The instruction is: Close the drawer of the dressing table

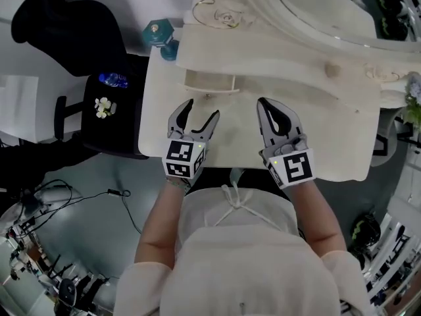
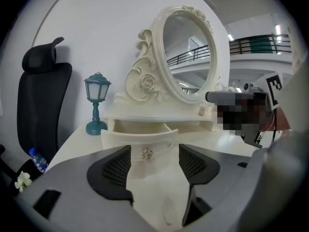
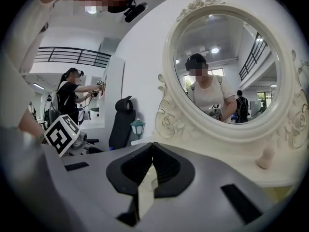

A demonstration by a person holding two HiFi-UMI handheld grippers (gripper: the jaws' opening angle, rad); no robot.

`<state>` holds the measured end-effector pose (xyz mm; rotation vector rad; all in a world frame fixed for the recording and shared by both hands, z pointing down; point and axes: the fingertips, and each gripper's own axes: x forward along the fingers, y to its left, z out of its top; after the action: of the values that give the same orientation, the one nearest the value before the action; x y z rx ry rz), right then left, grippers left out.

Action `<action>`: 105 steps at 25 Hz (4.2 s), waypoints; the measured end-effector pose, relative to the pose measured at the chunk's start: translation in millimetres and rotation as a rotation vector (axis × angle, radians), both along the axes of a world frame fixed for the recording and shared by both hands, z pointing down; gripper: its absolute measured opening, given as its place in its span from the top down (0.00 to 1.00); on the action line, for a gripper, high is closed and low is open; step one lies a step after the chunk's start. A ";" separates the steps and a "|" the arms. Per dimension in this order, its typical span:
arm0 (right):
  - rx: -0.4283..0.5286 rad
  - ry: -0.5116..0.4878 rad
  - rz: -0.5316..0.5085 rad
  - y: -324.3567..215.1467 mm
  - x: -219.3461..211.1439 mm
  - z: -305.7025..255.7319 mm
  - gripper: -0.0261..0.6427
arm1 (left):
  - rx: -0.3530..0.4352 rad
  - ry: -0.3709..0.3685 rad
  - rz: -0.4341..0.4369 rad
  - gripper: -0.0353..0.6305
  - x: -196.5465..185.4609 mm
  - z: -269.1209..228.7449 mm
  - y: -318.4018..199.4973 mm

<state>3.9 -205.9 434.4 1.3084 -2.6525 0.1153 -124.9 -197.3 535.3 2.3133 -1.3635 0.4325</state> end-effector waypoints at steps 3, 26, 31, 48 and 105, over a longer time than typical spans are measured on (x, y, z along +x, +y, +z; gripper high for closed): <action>-0.018 0.017 0.014 -5.6 0.2 10.5 0.95 | -0.021 -0.004 -0.008 0.49 3.7 12.7 -9.5; -0.092 0.009 0.044 -28.5 6.0 40.1 0.95 | -0.143 -0.051 -0.004 0.79 10.9 45.3 -34.6; -0.101 0.005 0.054 -32.7 7.3 43.1 0.95 | -0.139 -0.070 0.003 0.79 10.8 45.5 -47.4; -0.135 0.058 0.020 -46.1 -0.6 53.5 0.95 | -0.113 -0.141 0.028 0.79 11.7 46.6 -89.2; 0.136 -0.049 0.028 9.6 22.5 -106.9 0.95 | 0.436 0.045 0.202 0.90 20.8 -226.8 -7.4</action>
<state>26.4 -196.3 327.5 1.4014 -2.7256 -0.0311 -104.2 -204.7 308.4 2.8099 -1.3085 0.1483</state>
